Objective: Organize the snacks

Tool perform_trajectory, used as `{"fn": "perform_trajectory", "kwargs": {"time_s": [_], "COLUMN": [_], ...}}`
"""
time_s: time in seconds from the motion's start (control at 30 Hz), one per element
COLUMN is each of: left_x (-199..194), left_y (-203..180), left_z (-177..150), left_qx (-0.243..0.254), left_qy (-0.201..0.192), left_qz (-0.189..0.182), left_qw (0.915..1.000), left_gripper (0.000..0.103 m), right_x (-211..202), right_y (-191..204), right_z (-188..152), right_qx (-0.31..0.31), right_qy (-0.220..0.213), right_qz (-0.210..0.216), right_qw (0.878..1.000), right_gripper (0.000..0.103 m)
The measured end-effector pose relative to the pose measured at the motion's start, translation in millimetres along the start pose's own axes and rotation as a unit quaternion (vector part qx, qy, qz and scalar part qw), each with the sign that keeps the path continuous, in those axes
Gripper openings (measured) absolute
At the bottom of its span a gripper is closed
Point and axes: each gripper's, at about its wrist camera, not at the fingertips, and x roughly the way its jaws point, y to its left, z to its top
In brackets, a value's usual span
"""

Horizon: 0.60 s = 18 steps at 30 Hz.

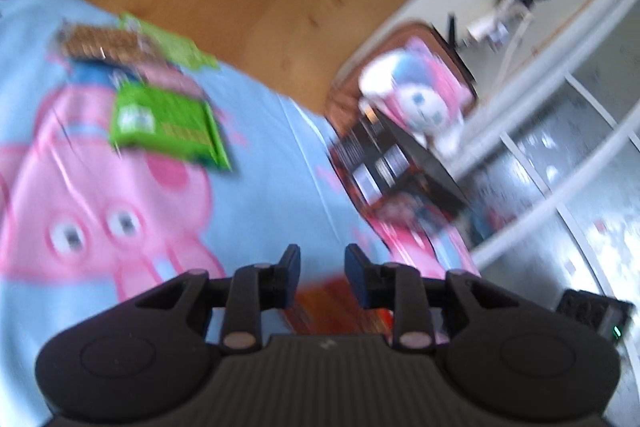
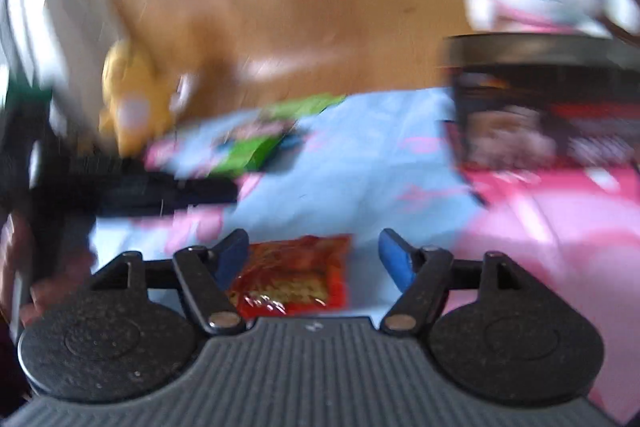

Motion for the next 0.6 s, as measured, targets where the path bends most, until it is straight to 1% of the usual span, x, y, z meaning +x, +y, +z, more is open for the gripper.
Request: {"fn": "perform_trajectory", "kwargs": {"time_s": [0.03,0.1,0.17,0.2,0.23,0.27,0.3,0.33,0.4,0.47,0.5,0.57,0.6], "left_x": [-1,-2,1,3,5,5,5,5,3,0,-1,-2,-1], "left_y": [-3,-7,-9,-9,-8,-7,-6,-3,2,6,8,10,8], "left_z": [-6,-16,-23,-27,-30,-33,-35,-36,-38,-38,-38,-36,-34], "left_qx": [-0.003,-0.008,-0.013,-0.018,-0.022,-0.028,-0.037,-0.05,-0.069,-0.082,-0.093,-0.111,-0.113], "left_qy": [0.009,0.019,0.024,0.029,0.029,0.024,0.024,0.025,0.022,0.022,0.024,0.023,0.021], "left_qz": [-0.004,-0.009,0.001,0.008,0.012,0.013,0.009,0.003,-0.001,-0.008,-0.016,-0.031,-0.034], "left_qw": [1.0,0.9997,0.9996,0.9994,0.9992,0.9992,0.999,0.9984,0.9974,0.9964,0.9953,0.9931,0.9928], "left_gripper": [0.029,0.029,0.028,0.026,0.022,0.021,0.021,0.02,0.02,0.02,0.021,0.029,0.041], "right_x": [-5,-2,0,7,15,23,29,33,36,32,29,17,13], "right_y": [-7,-20,-25,-28,-28,-28,-25,-19,-12,-11,-14,-26,-31], "right_z": [-1,-2,-1,3,4,3,4,2,-3,-9,-11,-17,-20], "right_qx": [0.014,0.034,0.063,0.081,0.099,0.112,0.117,0.121,0.141,0.159,0.177,0.222,0.239], "right_qy": [0.004,0.023,0.021,0.029,0.042,0.055,0.061,0.075,0.09,0.086,0.084,0.081,0.078], "right_qz": [0.002,0.008,0.023,0.041,0.055,0.066,0.071,0.082,0.109,0.123,0.136,0.167,0.177], "right_qw": [1.0,0.999,0.998,0.995,0.993,0.99,0.989,0.986,0.98,0.976,0.971,0.957,0.952], "right_gripper": [0.075,0.074,0.071,0.063,0.05,0.046,0.037,0.026,0.021,0.018,0.017,0.016,0.015]}}
